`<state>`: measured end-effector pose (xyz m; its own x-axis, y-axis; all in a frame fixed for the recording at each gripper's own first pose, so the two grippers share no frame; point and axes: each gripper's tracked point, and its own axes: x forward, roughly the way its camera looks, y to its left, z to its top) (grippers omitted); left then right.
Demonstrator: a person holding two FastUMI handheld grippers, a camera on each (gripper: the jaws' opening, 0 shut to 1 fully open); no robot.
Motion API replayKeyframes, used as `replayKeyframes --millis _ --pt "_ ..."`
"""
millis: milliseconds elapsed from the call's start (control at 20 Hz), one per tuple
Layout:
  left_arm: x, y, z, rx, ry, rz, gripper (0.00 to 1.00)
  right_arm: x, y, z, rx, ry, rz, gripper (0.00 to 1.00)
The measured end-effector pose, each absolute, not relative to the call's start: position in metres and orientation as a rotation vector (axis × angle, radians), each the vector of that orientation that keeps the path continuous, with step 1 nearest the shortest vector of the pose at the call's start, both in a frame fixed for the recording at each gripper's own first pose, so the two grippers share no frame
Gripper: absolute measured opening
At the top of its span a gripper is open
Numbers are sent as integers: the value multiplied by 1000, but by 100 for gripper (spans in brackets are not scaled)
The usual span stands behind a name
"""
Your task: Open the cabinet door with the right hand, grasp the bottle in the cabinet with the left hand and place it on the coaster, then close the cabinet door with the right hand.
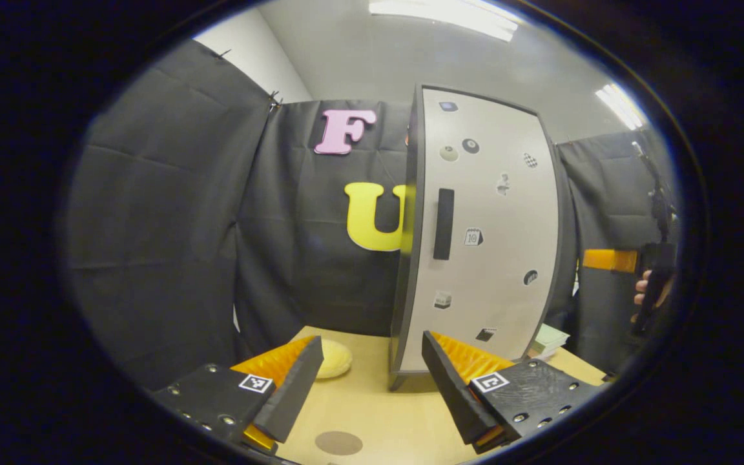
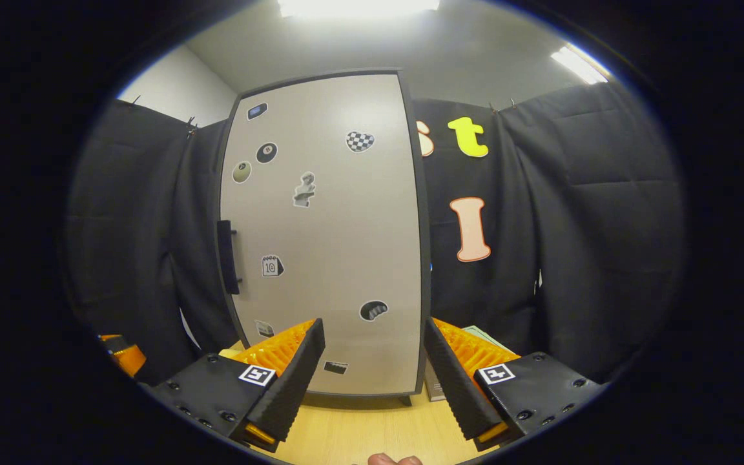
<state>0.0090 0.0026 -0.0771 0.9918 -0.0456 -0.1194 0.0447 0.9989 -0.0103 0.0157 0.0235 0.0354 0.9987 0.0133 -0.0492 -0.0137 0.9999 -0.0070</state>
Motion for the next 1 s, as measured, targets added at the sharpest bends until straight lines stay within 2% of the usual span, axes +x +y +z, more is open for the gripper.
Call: replayKeyframes --millis 200,250,500,750,800,850,1000 --pt "-3 23 -90 15 145 -2 95 38 39 71 -22 15 38 98" --pt "-7 27 -94 6 149 6 95 45 44 81 -24 3 45 93" --pt "-21 49 -106 -28 175 54 95 73 91 107 -15 -15 126 93" --pt "-33 82 -120 -56 199 111 95 94 156 109 -57 -26 206 93" --pt "-34 88 -122 -59 200 123 96 98 171 103 -53 -10 225 98" --pt "-35 95 -125 -57 201 136 96 103 187 98 -47 4 249 98" --pt "-36 116 -136 -42 227 175 96 122 214 83 -55 40 255 98"
